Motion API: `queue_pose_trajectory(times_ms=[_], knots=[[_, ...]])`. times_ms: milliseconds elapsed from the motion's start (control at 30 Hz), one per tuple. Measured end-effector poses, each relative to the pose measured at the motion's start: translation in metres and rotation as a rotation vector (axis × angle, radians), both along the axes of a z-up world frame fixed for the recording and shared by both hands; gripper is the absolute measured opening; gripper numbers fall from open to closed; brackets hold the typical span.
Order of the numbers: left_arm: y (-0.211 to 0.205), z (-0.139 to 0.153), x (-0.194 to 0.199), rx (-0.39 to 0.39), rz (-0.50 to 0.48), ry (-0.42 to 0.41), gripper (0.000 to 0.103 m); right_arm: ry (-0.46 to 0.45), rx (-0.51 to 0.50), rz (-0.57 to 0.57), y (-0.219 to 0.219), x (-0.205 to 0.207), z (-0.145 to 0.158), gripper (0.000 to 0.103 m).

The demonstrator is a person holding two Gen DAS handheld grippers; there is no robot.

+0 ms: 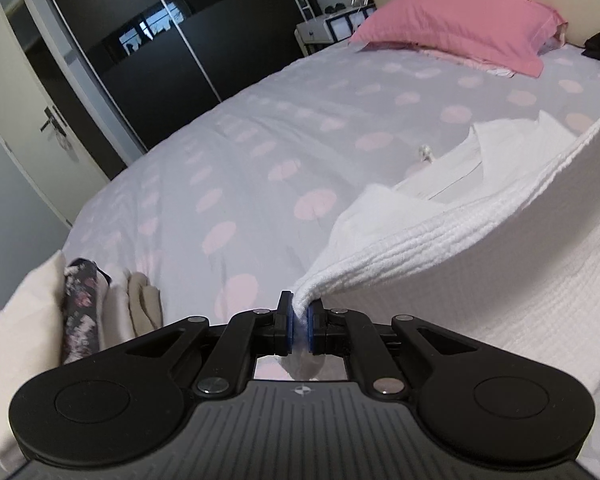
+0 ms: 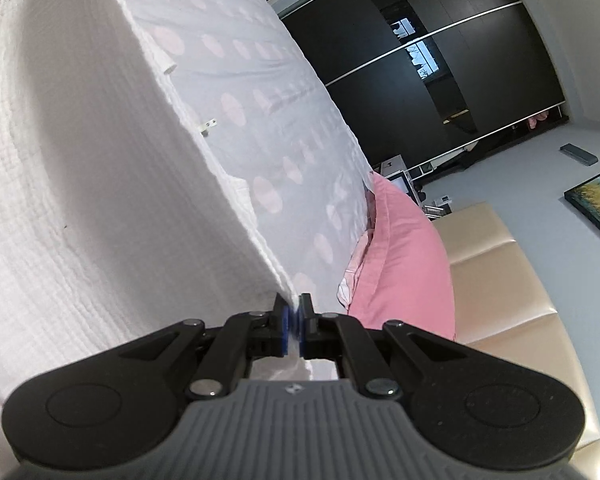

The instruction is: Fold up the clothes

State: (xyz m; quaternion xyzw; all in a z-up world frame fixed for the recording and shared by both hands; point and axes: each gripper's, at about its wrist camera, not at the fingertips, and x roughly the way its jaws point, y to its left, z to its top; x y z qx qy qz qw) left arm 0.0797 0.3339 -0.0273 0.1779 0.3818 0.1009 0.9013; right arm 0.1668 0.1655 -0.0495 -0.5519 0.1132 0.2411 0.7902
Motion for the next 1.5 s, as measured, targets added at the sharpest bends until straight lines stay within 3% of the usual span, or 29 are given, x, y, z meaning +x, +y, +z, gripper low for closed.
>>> queue_pose_trajectory(times_ms=[233,400,567,800,867,933,967,1033,1067,1300,1500], knots=[[0.024,0.007,0.040,-0.051,0.028,-0.033,0.005,-0.033,0.025,-0.015,0.025,0.038,0.013,0.005],[0.040,0.010,0.092,-0.076,0.040,0.015,0.005,-0.027,-0.003,-0.031,0.056,0.087,0.011,0.005],[0.048,-0.019,0.141,-0.084,0.084,0.102,0.004,0.045,-0.001,-0.087,0.086,0.136,-0.011,0.005],[0.048,-0.068,0.178,-0.065,0.131,0.168,0.009,0.115,0.031,-0.159,0.097,0.160,-0.050,0.008],[0.048,-0.076,0.180,-0.068,0.142,0.166,0.014,0.134,0.040,-0.179,0.101,0.167,-0.061,0.019],[0.051,-0.078,0.179,-0.071,0.167,0.154,0.026,0.154,0.049,-0.200,0.104,0.173,-0.073,0.030],[0.054,-0.076,0.180,-0.079,0.178,0.146,0.028,0.159,0.054,-0.212,0.104,0.176,-0.075,0.031],[0.059,-0.073,0.178,-0.093,0.192,0.137,0.045,0.162,0.067,-0.236,0.100,0.180,-0.073,0.033],[0.062,-0.071,0.176,-0.089,0.200,0.132,0.047,0.163,0.073,-0.245,0.096,0.180,-0.070,0.033],[0.063,-0.052,0.138,-0.088,0.179,0.115,0.048,0.239,0.145,-0.280,0.060,0.165,-0.048,0.034],[0.045,-0.038,0.080,-0.094,0.113,0.105,0.048,0.336,0.178,-0.226,0.021,0.108,-0.034,0.034]])
